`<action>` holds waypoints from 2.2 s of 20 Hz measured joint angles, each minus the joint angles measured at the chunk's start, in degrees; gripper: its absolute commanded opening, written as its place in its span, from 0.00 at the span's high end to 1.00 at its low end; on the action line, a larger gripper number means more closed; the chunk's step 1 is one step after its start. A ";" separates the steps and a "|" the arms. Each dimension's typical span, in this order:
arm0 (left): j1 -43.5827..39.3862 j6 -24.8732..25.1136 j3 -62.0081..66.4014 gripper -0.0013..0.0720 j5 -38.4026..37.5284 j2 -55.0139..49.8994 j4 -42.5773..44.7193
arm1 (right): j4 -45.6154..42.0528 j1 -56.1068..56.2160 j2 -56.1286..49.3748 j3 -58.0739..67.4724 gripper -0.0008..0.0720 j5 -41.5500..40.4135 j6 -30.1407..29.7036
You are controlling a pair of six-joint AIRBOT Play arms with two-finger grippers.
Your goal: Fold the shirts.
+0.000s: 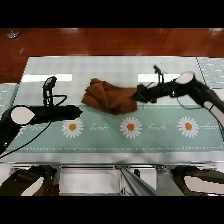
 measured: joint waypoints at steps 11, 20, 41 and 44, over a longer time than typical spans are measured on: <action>-0.07 0.02 0.00 0.93 -0.02 -0.35 -0.02 | -22.01 -9.68 -0.24 44.41 0.95 23.76 11.96; -0.07 0.02 -0.02 0.93 -0.07 -0.52 -0.04 | -26.99 -32.22 5.03 47.56 0.95 42.12 18.16; 0.22 0.31 0.50 0.93 3.56 -0.59 0.00 | -50.93 -72.11 39.76 -3.78 0.38 35.78 20.44; 2.89 1.42 5.79 0.93 3.41 -0.72 0.17 | -41.29 -69.20 34.07 5.16 0.95 31.61 17.77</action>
